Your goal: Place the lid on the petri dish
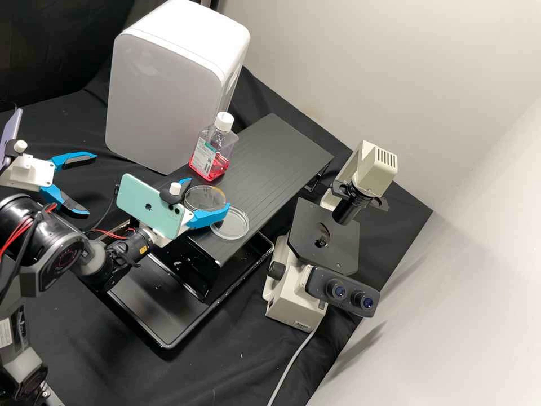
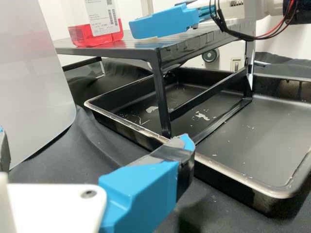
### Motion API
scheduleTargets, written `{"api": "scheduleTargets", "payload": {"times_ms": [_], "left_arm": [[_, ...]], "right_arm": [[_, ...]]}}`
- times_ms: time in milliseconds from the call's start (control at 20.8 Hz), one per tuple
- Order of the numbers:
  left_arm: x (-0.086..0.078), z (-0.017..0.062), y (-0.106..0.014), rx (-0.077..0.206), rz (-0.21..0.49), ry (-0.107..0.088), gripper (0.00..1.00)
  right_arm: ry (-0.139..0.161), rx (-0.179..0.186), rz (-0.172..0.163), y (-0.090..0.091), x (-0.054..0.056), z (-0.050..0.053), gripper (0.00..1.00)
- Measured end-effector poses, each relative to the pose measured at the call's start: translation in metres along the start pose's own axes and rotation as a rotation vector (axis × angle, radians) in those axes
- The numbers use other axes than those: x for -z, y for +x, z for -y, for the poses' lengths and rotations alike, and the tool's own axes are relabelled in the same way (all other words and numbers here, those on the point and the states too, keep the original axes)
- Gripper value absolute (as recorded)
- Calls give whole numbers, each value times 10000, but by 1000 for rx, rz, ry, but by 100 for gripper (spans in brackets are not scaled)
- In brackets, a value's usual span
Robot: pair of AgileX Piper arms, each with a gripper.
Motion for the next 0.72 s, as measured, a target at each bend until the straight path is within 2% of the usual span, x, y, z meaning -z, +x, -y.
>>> {"api": "scheduleTargets", "payload": {"times_ms": [720], "left_arm": [[0,0,0,0,0,0,100]], "right_arm": [[9,-2,3,0,-8,-6,0]]}}
